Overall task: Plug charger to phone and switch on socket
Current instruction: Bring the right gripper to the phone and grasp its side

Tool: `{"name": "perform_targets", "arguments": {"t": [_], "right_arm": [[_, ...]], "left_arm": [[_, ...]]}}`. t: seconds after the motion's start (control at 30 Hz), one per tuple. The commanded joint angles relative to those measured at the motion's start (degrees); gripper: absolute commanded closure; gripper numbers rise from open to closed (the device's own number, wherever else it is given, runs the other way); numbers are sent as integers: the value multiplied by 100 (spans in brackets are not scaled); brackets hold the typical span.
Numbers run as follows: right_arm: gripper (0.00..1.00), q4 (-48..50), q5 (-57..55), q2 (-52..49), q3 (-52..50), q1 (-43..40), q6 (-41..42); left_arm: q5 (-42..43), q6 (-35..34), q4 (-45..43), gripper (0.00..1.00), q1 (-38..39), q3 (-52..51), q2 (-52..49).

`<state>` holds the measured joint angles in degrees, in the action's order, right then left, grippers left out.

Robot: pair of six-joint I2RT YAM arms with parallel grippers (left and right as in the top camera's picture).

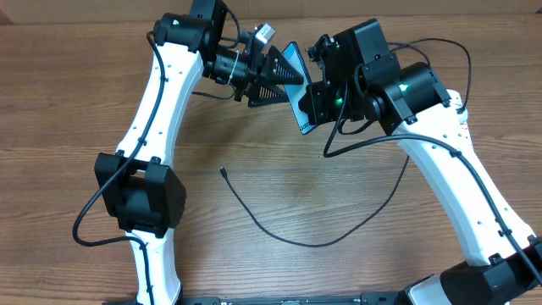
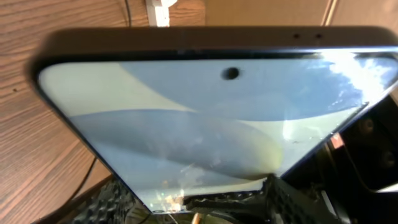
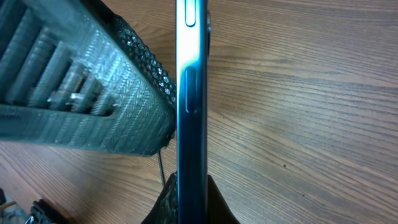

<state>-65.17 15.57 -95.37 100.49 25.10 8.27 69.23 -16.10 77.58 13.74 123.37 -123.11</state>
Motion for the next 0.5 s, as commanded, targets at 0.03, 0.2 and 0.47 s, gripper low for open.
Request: {"name": "perform_targets", "arguments": {"t": [0.03, 0.2, 0.47], "right_arm": [[96, 48, 197, 48, 74, 59, 42], [96, 63, 269, 76, 92, -181, 398], [96, 138, 2170, 155, 160, -1047, 398]], "left_arm": [[380, 92, -48, 28, 55, 129, 138], [385, 92, -170, 19, -13, 129, 138], [767, 243, -905, 2, -273, 129, 138]]}}
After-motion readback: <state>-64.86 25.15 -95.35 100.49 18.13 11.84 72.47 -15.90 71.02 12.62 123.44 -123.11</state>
